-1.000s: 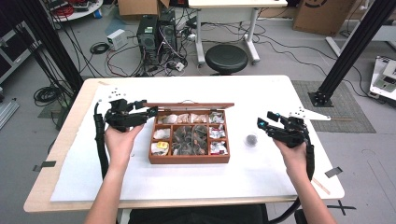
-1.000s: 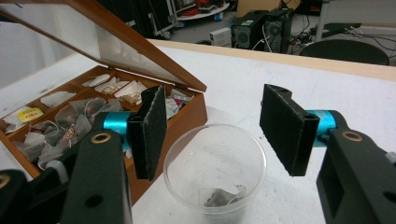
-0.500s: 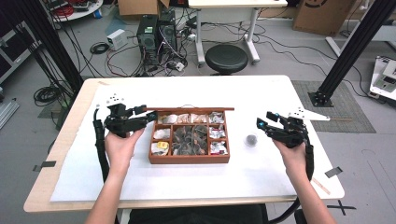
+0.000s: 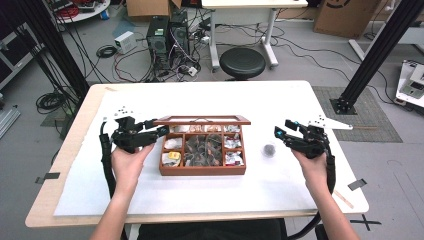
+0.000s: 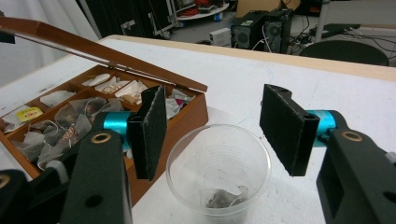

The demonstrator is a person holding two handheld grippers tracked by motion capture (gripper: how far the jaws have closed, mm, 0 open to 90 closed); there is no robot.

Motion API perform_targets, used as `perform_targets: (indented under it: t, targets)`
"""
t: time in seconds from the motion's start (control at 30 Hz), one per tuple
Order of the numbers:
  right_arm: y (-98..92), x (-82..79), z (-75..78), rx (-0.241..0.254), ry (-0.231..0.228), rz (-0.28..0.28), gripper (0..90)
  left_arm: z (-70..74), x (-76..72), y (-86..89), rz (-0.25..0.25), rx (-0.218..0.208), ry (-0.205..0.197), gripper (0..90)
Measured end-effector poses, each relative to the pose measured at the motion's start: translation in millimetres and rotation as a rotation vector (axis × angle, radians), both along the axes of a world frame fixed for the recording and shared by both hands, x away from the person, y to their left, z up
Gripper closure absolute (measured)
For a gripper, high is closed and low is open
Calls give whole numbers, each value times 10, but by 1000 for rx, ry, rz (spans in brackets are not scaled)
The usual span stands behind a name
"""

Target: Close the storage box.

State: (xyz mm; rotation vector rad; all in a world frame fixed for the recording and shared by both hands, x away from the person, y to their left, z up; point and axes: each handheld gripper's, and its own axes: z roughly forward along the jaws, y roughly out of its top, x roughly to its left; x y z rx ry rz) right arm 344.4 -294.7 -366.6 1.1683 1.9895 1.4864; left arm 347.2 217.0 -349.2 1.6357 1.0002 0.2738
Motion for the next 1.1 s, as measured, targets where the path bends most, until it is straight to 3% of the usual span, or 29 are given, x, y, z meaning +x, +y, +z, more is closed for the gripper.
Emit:
perform_targets:
  t: [1.1]
  targets:
    - [0, 0, -24, 0, 4, -3, 424, -203, -231, 16, -37, 59, 24, 352]
